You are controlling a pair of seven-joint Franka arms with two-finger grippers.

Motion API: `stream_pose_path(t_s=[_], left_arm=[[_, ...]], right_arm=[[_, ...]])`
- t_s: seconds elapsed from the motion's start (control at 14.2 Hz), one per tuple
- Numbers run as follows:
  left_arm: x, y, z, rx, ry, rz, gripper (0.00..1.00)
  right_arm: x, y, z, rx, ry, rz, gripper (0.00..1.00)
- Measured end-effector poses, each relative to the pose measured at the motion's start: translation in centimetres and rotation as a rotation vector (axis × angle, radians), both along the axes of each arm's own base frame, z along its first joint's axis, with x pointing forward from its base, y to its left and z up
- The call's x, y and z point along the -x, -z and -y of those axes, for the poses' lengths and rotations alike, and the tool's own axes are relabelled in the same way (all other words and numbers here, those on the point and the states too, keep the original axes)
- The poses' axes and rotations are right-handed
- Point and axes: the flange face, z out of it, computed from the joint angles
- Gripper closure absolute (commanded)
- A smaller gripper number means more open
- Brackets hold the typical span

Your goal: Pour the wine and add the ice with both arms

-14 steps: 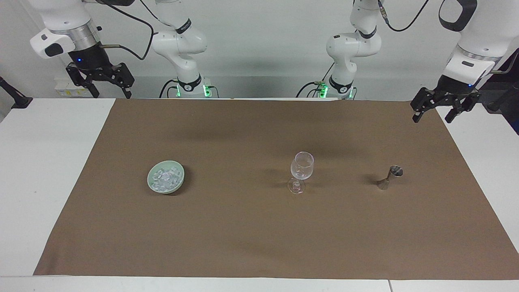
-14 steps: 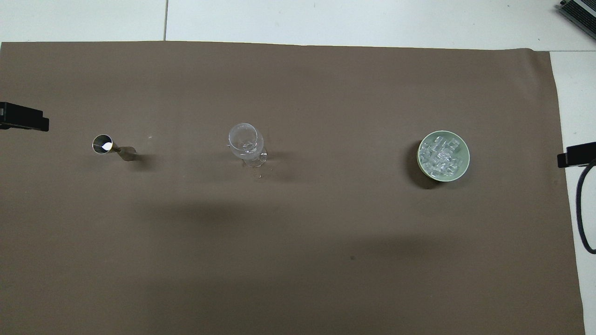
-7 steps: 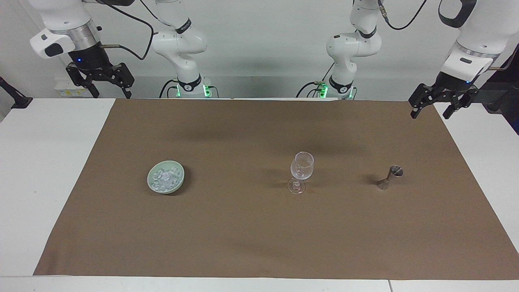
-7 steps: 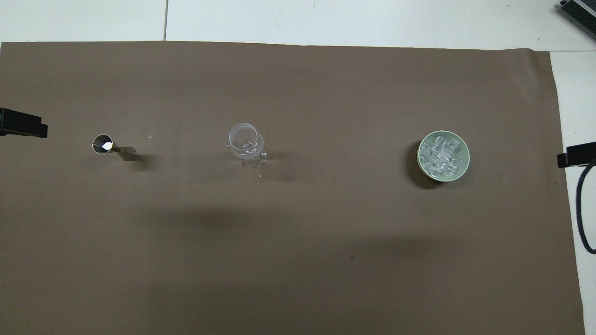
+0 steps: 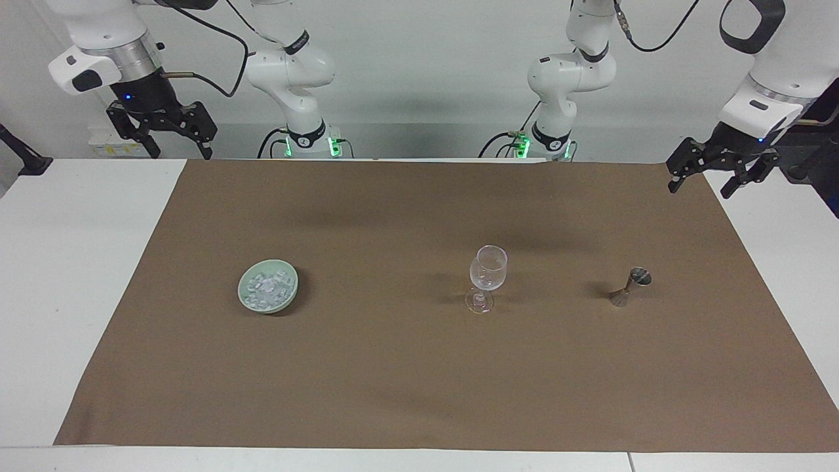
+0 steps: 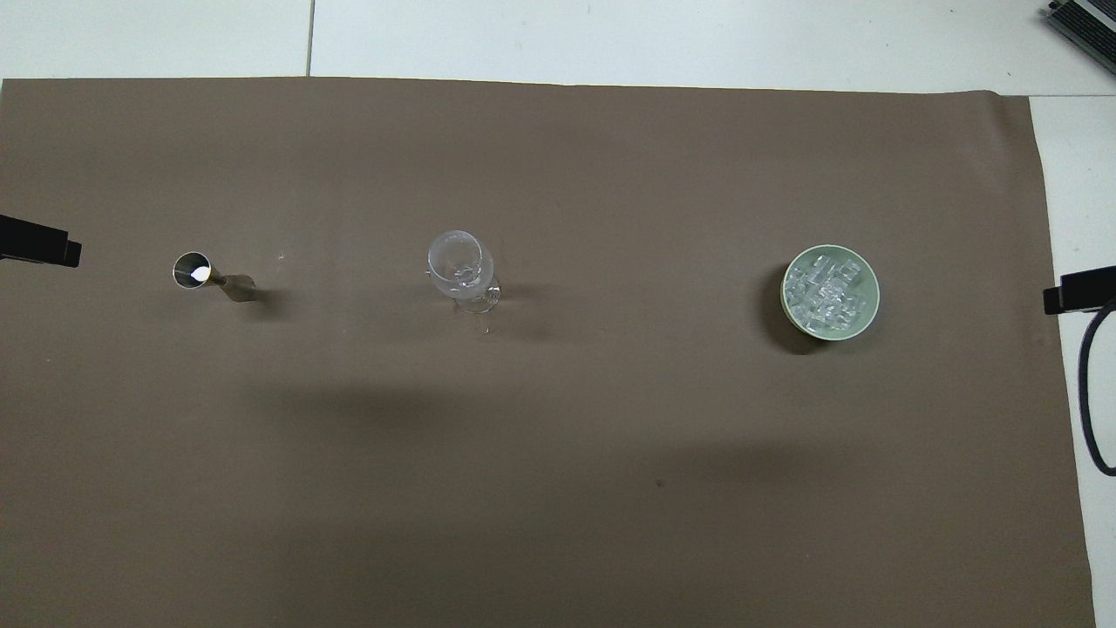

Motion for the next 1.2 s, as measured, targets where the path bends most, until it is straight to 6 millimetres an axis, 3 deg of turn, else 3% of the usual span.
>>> stream_pose_path(t_s=[0.21,0.63,0.85,1.2], left_arm=[[-1.1,2.7,-3.3,0.103,0.161,-0.006,0.0],[-3.3,8.7,-7.9,0.353,0.408,0.061,0.0],[-4.1,12.9,-10.4,0.468,0.482,0.091,0.0],[-3.7,20.0,-15.9,0.637,0.625,0.158,0.0]], right_arm=[[0.0,0.0,0.0,0.0,0.0,0.0,0.0],[0.0,0.0,0.0,0.0,0.0,0.0,0.0],[0.0,0.0,0.0,0.0,0.0,0.0,0.0],[0.0,0.0,0.0,0.0,0.0,0.0,0.0]])
